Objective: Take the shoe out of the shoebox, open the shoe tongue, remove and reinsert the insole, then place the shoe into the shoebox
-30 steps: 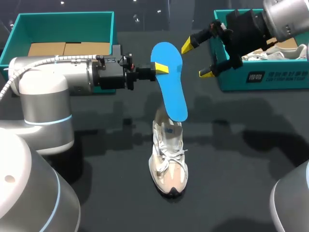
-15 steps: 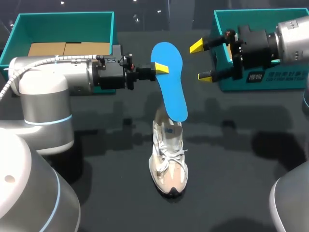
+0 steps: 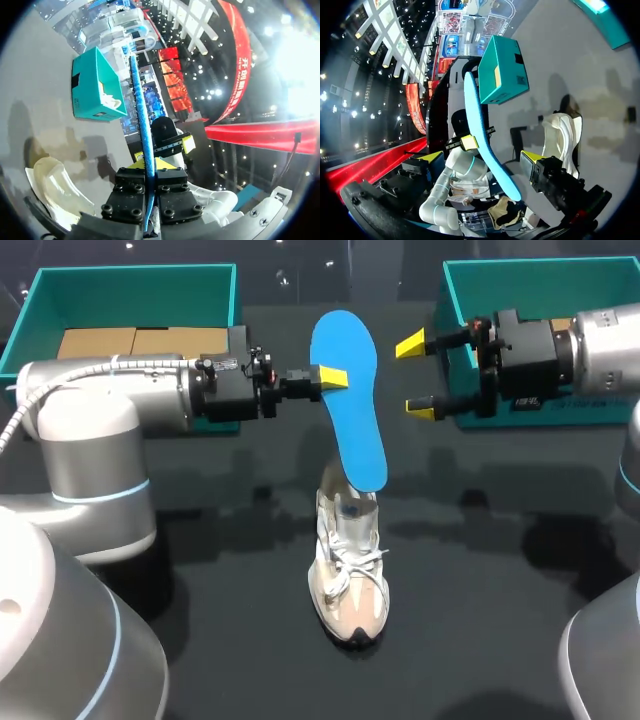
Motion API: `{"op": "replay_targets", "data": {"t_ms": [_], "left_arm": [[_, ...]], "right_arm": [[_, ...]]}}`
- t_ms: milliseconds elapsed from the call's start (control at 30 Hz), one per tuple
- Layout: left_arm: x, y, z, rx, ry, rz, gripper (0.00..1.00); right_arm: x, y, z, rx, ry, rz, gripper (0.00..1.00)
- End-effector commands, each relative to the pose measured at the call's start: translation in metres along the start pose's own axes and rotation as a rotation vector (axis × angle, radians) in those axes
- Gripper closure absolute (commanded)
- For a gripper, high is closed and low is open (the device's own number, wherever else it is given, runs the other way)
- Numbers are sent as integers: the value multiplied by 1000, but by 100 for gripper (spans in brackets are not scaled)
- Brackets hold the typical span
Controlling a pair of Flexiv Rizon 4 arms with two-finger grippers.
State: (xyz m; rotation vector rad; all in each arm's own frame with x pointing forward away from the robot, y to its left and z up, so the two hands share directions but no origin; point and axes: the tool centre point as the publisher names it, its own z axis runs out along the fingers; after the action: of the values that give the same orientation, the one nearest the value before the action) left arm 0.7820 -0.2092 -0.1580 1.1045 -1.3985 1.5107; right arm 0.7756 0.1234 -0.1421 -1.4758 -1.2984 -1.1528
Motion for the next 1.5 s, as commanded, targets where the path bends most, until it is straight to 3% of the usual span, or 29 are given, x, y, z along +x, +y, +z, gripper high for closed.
{"op": "replay_targets", "data": {"t_ms": [33,433,533,633,667,1200,1500], "left_arm": [[2,6,-8,56,53,178,100],[10,-19,-23,44,31,497,100],[13,-20,-26,23,28,632,100],[13,-17,-28,50,14,941,100],[13,-16,-30,17,22,973,100],[14,-15,-32,8,27,984,100],[20,-12,-42,8,40,1450,100]], "right_arm": [[-3,-1,2,-4,15,1,0],[-7,-1,-3,-4,49,24,0],[-7,-1,-3,-4,49,24,0],[-7,-1,-3,-4,49,24,0],[-7,-1,-3,-4,49,24,0],[-7,-1,-3,-4,49,24,0],[-7,-1,-3,-4,49,24,0]]}}
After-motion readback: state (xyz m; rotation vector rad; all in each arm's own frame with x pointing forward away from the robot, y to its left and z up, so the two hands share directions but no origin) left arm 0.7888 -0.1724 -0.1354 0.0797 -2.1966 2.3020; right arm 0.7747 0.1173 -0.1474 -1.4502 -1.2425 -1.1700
